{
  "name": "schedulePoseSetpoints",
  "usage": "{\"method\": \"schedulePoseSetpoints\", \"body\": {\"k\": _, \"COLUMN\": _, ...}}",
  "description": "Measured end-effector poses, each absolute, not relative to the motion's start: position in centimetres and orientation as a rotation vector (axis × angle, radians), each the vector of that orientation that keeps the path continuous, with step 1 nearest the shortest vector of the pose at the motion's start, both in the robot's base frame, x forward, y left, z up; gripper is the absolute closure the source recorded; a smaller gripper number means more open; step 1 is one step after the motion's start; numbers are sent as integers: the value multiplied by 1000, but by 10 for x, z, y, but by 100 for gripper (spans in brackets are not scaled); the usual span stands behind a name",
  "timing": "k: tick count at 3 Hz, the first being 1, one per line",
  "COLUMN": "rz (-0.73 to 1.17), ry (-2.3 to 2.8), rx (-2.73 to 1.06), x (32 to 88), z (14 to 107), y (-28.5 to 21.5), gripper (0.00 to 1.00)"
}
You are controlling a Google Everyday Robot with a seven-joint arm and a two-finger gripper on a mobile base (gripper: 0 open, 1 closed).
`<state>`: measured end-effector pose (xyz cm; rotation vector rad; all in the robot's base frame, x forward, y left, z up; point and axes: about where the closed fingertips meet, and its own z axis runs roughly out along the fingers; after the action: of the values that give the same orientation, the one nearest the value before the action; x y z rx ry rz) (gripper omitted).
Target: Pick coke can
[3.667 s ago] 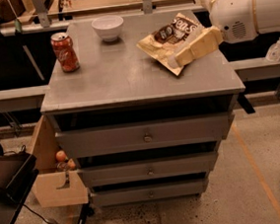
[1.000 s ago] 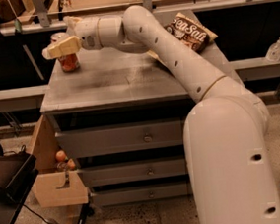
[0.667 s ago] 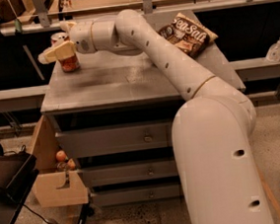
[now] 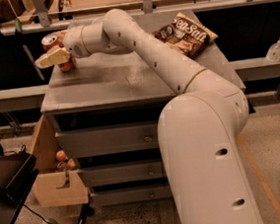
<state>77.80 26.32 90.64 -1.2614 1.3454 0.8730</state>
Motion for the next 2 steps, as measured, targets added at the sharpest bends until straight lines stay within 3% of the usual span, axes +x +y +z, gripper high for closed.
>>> {"method": "schedulePoseSetpoints", "body": {"k": 2, "rz": 891, "ry": 1340, "rx": -1263, "x": 775, "z": 906, "y": 270, "gripper": 73}}
